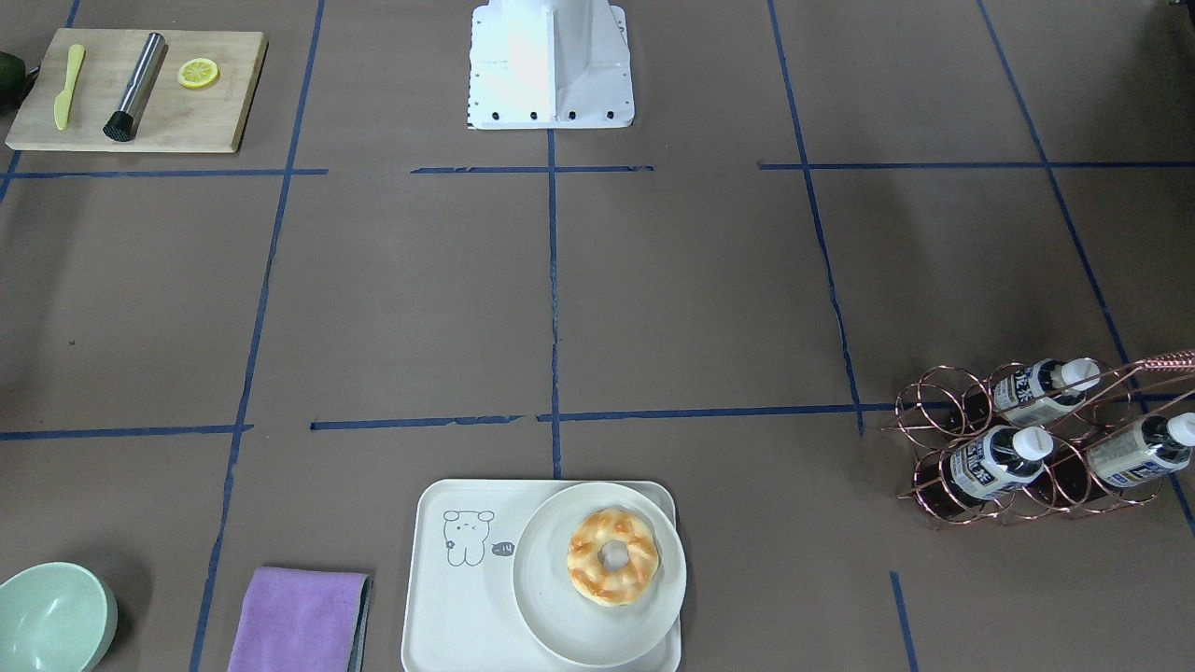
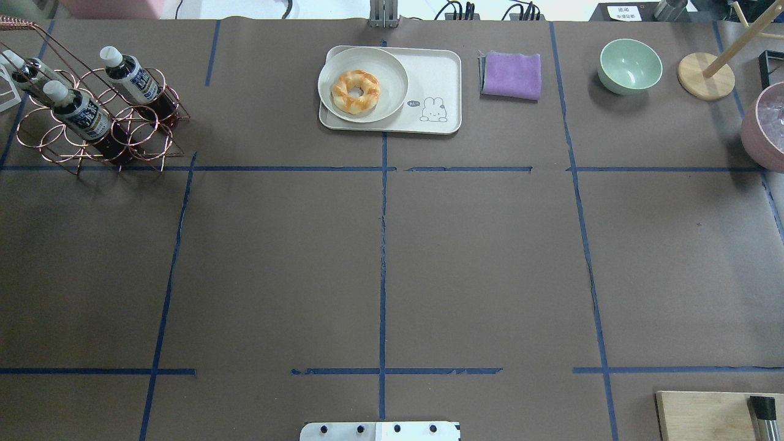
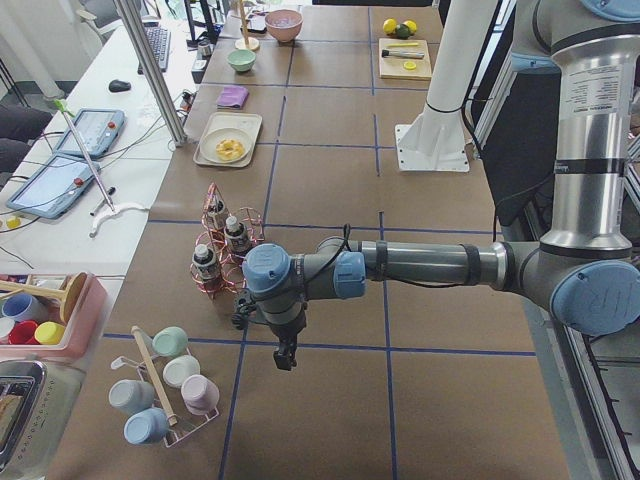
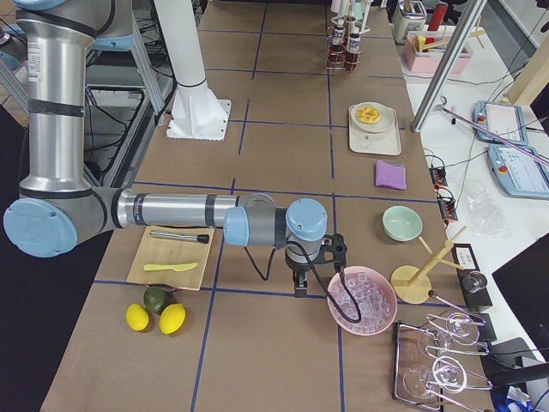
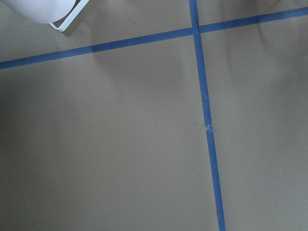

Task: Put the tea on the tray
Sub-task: 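Lower the left gripper toward the tea bottles in the copper rack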

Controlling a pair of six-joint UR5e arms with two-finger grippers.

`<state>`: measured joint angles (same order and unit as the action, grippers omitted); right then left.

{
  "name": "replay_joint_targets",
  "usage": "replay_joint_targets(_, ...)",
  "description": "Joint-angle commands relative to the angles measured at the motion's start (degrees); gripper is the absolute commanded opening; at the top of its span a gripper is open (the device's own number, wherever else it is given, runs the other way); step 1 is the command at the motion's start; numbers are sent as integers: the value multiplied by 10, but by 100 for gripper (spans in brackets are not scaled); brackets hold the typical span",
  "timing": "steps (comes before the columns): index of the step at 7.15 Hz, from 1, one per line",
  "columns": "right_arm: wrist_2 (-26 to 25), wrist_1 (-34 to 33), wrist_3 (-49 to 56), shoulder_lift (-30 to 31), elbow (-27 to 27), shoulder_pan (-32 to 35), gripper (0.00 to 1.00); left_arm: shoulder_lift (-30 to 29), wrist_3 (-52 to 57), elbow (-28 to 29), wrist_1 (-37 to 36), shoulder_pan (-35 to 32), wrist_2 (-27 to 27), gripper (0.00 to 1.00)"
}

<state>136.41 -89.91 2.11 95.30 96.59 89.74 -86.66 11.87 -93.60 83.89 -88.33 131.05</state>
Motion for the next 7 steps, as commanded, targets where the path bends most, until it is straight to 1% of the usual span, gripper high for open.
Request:
replay_joint_targets(1, 0, 0, 0, 0, 0, 0, 100, 0, 0, 0, 0, 2, 0, 100)
replay_joint_targets(3, 0, 2, 0, 0, 0, 0, 100, 0, 1, -5, 0, 2, -1, 100)
replay_joint_targets(4, 0, 17, -2, 1, 0, 0, 100, 0, -1, -18, 0, 2, -18, 100)
replay_joint_targets(5, -1, 24, -4, 1, -1, 0, 100, -6, -3, -49, 0, 3, -82, 100)
replay_joint_targets(6, 0, 24, -4, 6, -2, 0, 100, -19, -4, -88, 6, 3, -124, 100)
replay_joint_targets(7, 0, 24, -4, 6, -2, 0, 100, -38, -4, -82, 35, 3, -125, 100)
